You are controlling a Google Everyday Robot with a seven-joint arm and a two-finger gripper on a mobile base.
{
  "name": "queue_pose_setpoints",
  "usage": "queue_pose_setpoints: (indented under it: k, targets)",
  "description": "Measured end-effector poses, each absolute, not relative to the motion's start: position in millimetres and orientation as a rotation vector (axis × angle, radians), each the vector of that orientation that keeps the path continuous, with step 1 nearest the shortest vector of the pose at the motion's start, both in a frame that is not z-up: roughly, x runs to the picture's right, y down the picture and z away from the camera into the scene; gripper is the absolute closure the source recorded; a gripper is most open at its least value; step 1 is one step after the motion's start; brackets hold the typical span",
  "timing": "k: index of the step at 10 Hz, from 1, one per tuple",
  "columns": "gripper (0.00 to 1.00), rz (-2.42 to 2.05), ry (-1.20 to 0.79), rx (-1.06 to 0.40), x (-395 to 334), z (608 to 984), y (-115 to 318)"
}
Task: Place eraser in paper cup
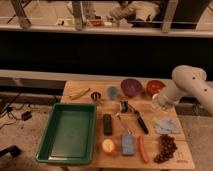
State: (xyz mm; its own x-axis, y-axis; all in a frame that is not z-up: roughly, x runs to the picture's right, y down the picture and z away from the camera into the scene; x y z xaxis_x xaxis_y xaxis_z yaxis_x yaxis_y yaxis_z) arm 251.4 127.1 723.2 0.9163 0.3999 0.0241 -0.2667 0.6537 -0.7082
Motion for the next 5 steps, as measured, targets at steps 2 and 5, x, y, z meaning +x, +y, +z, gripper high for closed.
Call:
queue_pose_setpoints:
  k: [2,5]
  targets:
    - [0.20,0.365,-0.190,-0.792,241.9,714.6,151.5]
    - [0.20,0.286,-0.245,-0.790,213.7,712.0,164.8]
